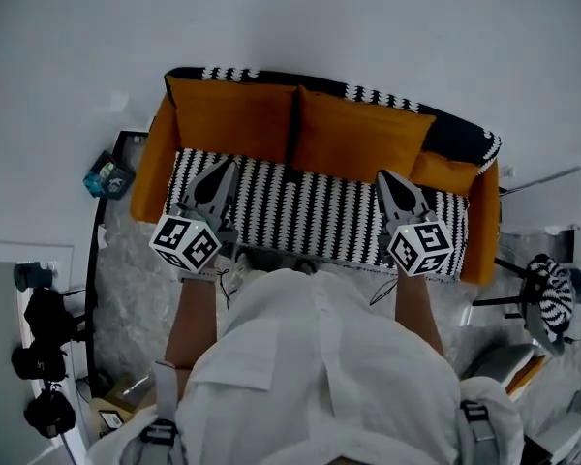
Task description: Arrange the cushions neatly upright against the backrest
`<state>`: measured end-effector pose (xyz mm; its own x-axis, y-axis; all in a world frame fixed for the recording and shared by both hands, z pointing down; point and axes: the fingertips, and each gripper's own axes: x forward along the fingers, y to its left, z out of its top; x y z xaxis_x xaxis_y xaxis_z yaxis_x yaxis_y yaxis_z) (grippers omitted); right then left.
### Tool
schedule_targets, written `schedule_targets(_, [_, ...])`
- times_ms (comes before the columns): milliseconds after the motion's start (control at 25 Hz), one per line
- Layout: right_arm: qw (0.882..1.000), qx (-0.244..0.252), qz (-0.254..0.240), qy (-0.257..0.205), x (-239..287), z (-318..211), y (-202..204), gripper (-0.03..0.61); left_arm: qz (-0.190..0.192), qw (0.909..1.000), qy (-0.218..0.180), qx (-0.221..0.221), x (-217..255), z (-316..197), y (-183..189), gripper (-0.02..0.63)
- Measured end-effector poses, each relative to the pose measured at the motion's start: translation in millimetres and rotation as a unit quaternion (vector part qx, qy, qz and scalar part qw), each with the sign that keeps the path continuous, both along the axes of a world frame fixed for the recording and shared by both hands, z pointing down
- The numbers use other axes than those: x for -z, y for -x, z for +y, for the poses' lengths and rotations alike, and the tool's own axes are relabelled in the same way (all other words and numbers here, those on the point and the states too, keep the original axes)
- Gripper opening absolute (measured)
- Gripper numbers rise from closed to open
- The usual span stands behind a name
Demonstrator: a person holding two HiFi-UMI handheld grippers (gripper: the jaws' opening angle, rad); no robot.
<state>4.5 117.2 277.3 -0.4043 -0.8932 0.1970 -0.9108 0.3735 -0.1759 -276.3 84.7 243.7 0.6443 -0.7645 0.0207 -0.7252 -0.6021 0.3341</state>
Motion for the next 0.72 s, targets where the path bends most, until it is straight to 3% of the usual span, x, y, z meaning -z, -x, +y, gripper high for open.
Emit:
schedule_targets(320, [1.0,-0.004,0.023,-0.016,6,-15,10,0.005,0.0,0.9999,-0.001,0.017,-1,-4,16,0.014])
schedule_targets(720, [1.0,0.006,0.017,0.001,-1,-21,20,0.005,0.002,0.9997,0.003,0.026,-5,-5,27,0.014])
